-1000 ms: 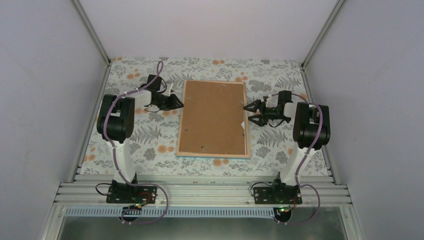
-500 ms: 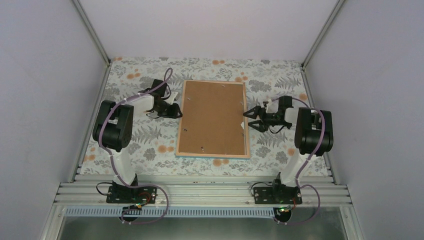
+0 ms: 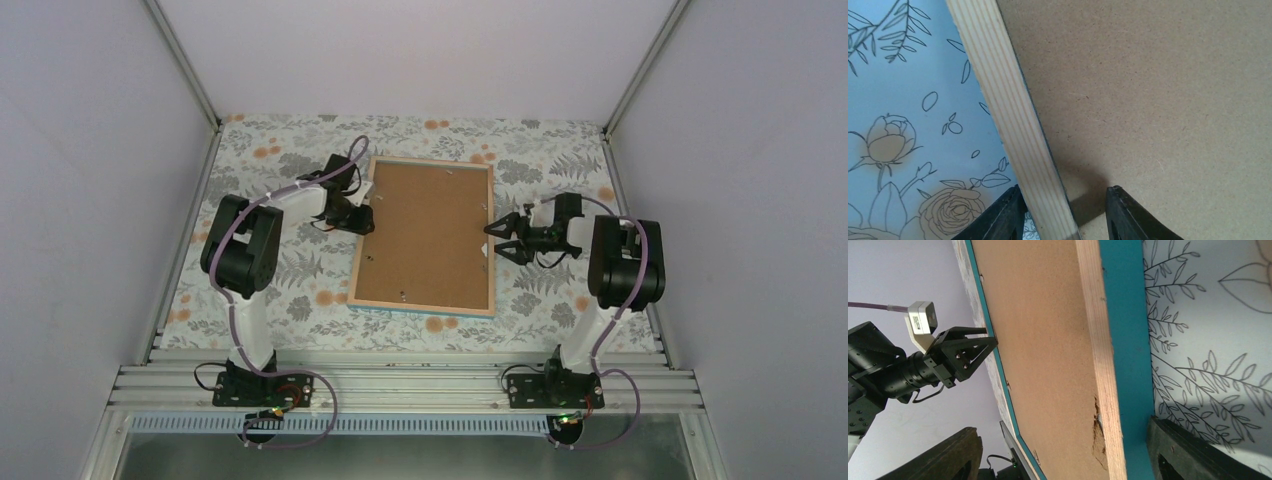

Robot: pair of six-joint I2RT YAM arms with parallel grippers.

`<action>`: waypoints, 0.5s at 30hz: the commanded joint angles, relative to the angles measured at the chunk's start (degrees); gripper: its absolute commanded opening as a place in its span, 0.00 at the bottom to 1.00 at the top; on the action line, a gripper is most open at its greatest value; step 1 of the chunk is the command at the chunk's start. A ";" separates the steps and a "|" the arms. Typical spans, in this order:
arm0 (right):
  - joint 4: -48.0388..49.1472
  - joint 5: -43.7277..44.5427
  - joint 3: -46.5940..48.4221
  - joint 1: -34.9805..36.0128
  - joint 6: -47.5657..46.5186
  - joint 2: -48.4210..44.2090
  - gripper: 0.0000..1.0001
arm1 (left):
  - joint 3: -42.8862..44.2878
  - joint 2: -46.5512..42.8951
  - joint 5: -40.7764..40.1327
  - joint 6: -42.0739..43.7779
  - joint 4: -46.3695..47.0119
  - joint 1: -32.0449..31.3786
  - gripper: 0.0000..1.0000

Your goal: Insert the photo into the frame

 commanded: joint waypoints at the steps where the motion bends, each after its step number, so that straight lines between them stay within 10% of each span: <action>1: -4.14 3.60 0.23 2.50 -1.47 2.46 0.83 | -0.19 2.69 -3.44 0.94 -2.56 -1.22 0.43; 8: -6.56 10.50 8.16 1.10 -12.10 -5.63 0.93 | -2.41 -9.78 -3.68 5.64 4.06 -0.05 0.97; 15: -11.61 18.81 19.11 3.31 -28.04 -13.23 1.00 | -5.28 -24.69 -2.07 17.67 9.10 0.21 1.00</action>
